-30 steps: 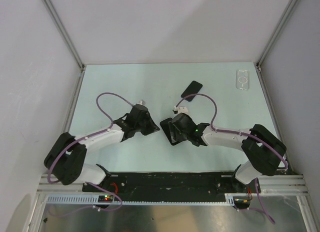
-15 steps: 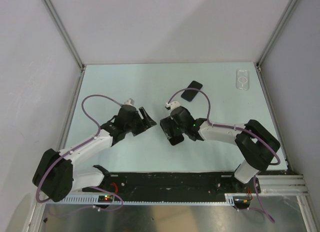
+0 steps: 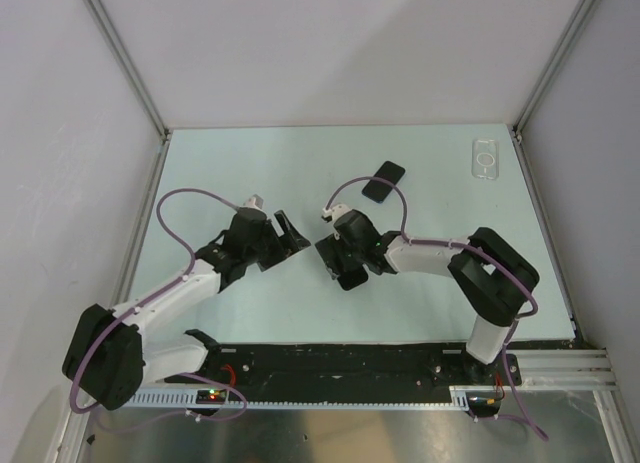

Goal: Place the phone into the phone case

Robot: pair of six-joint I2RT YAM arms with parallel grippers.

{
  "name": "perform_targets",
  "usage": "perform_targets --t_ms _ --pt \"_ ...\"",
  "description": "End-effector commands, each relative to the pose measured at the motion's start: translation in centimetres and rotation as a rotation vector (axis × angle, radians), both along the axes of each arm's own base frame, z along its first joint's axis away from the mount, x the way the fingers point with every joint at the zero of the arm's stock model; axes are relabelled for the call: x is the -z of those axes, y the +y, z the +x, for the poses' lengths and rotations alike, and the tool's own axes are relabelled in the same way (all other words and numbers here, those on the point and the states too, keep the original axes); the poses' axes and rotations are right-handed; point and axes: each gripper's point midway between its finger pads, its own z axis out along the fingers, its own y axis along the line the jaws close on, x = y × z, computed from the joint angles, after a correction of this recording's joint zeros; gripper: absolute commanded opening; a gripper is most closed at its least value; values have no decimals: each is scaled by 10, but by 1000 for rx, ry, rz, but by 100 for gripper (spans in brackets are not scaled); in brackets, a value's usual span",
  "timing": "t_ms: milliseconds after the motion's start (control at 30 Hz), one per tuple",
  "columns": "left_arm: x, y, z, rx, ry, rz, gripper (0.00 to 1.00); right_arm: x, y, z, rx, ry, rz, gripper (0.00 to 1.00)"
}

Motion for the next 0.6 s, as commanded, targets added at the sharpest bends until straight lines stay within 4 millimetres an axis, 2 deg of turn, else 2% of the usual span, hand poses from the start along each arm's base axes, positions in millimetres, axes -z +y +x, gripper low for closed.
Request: perform_targets --t_ms 0,133,200,267,333,467,567 --pt "-7 2 0 22 -30 -1 87 2 -4 5 65 -1 -42 100" --pt "-8 2 2 22 -33 -3 87 12 -12 2 117 11 -88 100" --pt "-11 4 3 18 -38 -6 87 15 -14 -1 144 26 -102 95" --pt "-14 10 5 6 -44 -7 87 17 -12 -4 180 46 -94 84" --pt "-16 20 8 -18 -47 0 87 19 -5 -6 235 88 -66 72" --pt "-26 44 12 -64 -62 19 87 15 19 11 350 122 -25 48" --pt "-32 59 9 -92 -72 37 87 1 46 39 403 96 7 42"
